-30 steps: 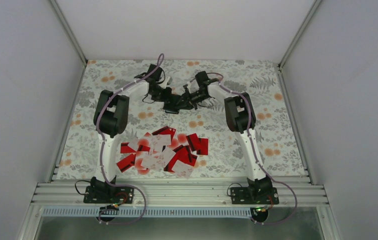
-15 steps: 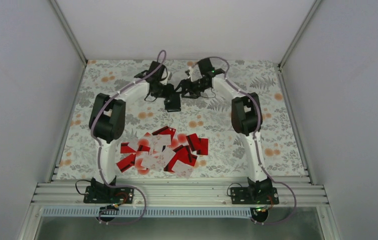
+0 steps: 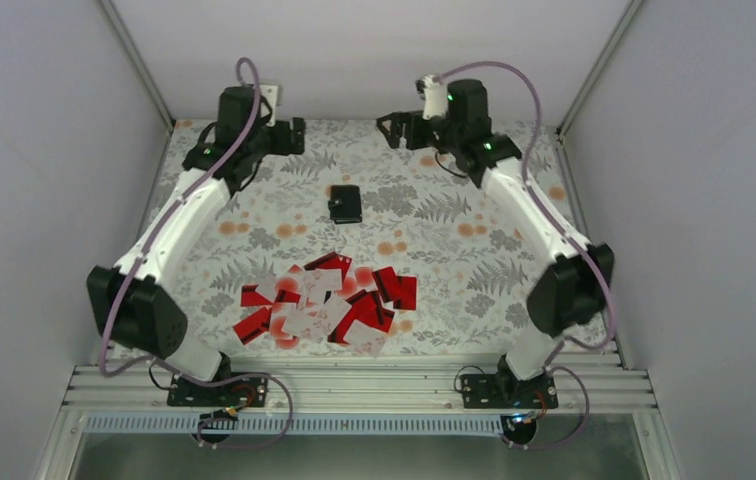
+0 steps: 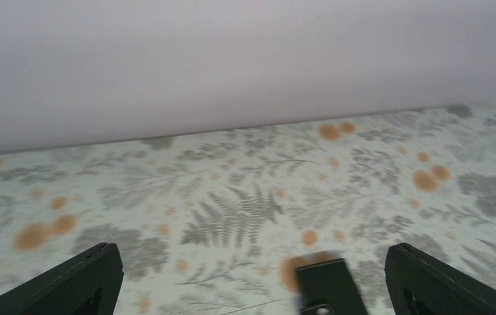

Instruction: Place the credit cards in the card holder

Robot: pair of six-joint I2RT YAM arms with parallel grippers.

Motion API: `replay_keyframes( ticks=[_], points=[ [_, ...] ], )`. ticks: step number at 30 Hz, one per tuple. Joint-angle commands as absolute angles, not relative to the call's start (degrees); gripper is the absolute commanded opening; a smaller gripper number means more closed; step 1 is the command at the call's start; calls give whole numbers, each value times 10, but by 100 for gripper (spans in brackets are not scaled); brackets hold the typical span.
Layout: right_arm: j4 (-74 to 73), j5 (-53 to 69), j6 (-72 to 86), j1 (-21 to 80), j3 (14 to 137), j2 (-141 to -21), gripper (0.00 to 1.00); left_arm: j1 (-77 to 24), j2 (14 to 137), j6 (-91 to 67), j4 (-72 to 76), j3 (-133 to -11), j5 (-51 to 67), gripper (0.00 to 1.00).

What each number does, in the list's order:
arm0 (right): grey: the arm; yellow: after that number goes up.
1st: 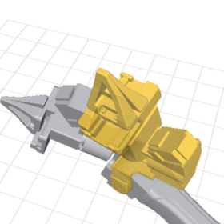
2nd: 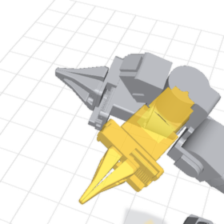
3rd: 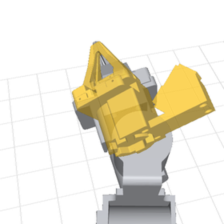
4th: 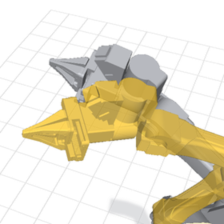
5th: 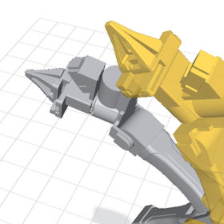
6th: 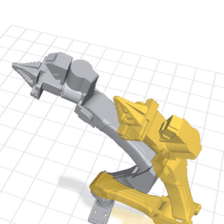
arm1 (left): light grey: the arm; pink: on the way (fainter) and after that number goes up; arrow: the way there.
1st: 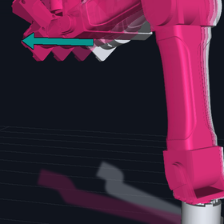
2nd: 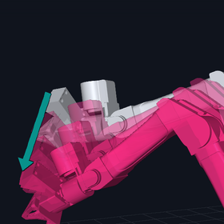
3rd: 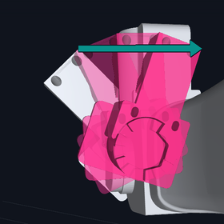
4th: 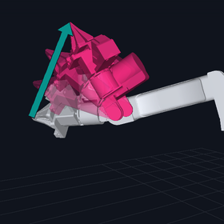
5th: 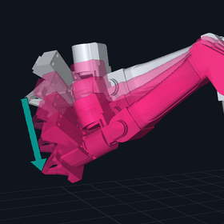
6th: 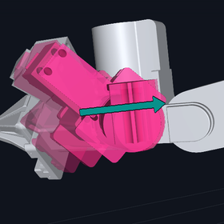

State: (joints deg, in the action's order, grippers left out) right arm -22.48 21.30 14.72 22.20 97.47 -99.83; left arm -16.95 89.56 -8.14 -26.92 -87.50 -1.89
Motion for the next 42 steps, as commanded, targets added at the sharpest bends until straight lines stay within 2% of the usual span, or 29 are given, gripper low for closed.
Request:
replay_keyframes(
  ticks=[1,6,12,17,22,27,32,39,41,42],
  points=[
    [-36,-1,127,225,802,-877,99,-131,840,-36,-208,-777,-85,100],
    [-39,-154,81,221,690,-806,99,-77,743,10,-35,-588,-68,100],
    [77,-156,21,187,485,-706,99,-17,694,28,101,-413,-62,100],
    [172,-146,-2,149,355,-684,99,2,706,50,266,-290,-37,100],
    [374,-123,-58,125,221,-681,99,16,755,45,401,-227,-21,100],
    [507,-51,-65,73,185,-770,99,23,819,49,516,-203,-15,100],
    [549,10,-55,44,220,-848,99,27,877,52,588,-203,24,100],
    [594,76,-38,8,191,-841,99,18,891,67,699,-147,32,100],
    [674,114,-9,-23,167,-877,99,15,891,69,698,-147,26,100],
    [634,117,-2,-31,181,-875,99,14,891,69,700,-146,23,100]
  ],
)
